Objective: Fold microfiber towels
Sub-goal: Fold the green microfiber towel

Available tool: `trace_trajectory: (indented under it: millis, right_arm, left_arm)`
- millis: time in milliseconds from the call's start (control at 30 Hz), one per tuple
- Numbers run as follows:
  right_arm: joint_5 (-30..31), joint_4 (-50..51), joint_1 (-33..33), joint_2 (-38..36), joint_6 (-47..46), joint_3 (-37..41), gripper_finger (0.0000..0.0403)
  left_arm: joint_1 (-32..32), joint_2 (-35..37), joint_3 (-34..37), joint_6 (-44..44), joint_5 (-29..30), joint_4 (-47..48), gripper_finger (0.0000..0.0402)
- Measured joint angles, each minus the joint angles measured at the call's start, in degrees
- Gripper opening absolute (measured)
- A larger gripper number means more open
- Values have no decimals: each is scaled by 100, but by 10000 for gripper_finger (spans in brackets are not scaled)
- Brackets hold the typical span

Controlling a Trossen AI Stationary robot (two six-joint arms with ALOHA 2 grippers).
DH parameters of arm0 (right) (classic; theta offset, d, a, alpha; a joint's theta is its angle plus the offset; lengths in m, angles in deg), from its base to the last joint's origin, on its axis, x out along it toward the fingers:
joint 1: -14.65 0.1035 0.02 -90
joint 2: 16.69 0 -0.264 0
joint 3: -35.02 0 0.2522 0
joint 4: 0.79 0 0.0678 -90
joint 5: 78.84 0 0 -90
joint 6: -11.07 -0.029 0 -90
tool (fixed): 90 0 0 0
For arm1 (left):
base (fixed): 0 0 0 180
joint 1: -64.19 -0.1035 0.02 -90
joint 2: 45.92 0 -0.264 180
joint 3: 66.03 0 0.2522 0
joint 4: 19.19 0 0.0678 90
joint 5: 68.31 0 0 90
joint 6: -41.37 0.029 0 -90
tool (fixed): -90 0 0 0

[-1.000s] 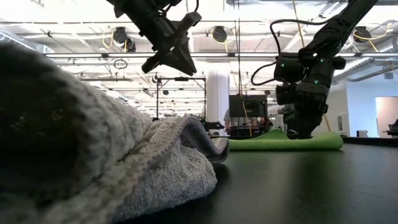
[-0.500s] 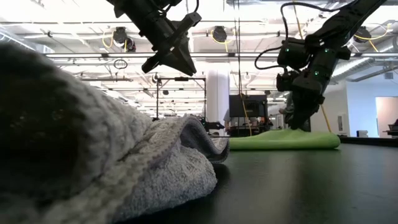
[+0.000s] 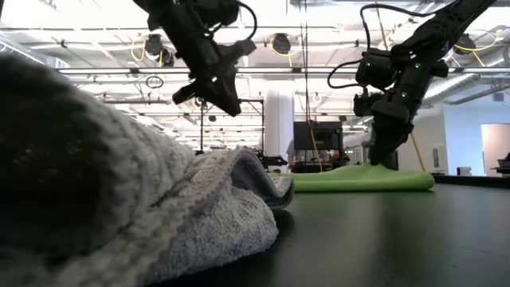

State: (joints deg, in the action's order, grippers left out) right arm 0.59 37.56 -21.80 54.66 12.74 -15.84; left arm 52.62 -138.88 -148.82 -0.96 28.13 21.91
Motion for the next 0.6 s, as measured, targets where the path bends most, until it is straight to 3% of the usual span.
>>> trace_trajectory:
  millis: [400, 600]
  right_arm:
    - [-13, 28, 0, 0, -93, 1, 0]
    - [-14, 30, 0, 0, -98, 1, 0]
  left_arm:
    - [51, -989, 0, -437, -750, 179, 44]
    - [163, -1098, 3, -337, -769, 393, 5]
